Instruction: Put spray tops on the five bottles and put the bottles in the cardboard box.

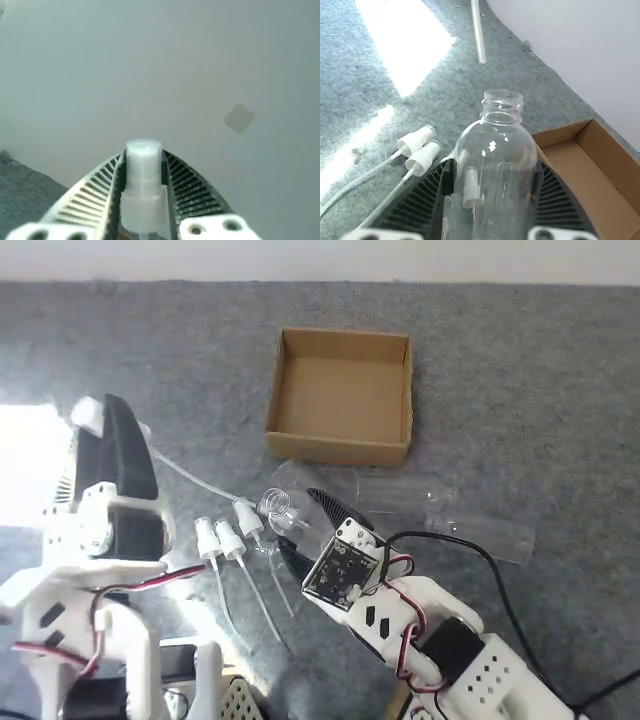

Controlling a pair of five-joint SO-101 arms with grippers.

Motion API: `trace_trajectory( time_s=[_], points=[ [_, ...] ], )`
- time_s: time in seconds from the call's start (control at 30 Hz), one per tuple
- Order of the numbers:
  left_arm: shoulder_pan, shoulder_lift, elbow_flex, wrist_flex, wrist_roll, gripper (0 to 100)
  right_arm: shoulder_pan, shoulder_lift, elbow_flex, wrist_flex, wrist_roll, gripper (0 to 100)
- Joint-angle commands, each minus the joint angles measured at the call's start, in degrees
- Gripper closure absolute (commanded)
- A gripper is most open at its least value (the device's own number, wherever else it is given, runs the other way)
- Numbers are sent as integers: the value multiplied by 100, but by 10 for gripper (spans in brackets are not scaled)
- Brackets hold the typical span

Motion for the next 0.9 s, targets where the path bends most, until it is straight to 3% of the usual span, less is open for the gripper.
trace_trajectory(
  time_s=[0.0,0.47,0.87],
  points=[
    [237,-70,154,-211,-97,988,-207,-163,-114,-66,79,855],
    [334,-70,207,-202,-246,988,-242,-1059,-35,497,70,855],
    [1415,-70,251,-158,-774,988,-233,-1059,70,488,62,855]
  ],
)
